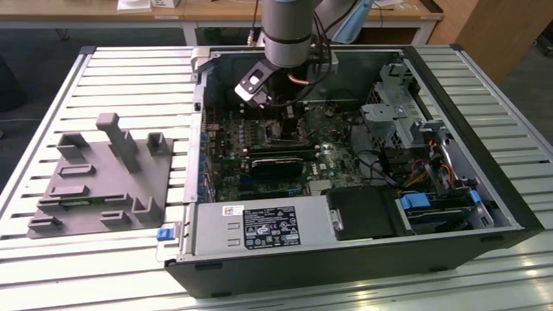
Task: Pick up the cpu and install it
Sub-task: 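Place the cpu into insertion slot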
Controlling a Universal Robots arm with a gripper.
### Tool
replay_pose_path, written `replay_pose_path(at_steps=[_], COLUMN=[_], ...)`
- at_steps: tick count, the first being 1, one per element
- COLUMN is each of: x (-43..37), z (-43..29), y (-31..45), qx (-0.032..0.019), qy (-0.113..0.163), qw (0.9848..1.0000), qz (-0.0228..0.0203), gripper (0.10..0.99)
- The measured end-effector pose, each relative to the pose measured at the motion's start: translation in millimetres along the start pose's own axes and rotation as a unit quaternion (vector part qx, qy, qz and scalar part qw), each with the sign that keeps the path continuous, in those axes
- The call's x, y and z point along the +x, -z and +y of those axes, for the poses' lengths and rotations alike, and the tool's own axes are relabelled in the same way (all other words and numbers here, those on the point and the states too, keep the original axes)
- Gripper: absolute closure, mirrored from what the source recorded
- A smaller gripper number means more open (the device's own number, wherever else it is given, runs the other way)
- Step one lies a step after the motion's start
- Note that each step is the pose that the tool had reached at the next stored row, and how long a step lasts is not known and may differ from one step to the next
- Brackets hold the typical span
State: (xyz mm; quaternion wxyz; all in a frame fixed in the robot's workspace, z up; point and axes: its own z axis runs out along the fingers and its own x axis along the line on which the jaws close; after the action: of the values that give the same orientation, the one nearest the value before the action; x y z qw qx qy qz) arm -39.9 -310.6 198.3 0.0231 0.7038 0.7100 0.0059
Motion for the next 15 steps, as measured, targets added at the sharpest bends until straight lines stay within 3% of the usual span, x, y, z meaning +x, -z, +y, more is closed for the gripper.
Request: replay_pose_path(at_steps=[15], x=[0.1], z=[-0.1], y=[-1.9], qx=[0.0001], qy=[0.0], qw=[1.0], qz=[0.0002], gripper=[0.553])
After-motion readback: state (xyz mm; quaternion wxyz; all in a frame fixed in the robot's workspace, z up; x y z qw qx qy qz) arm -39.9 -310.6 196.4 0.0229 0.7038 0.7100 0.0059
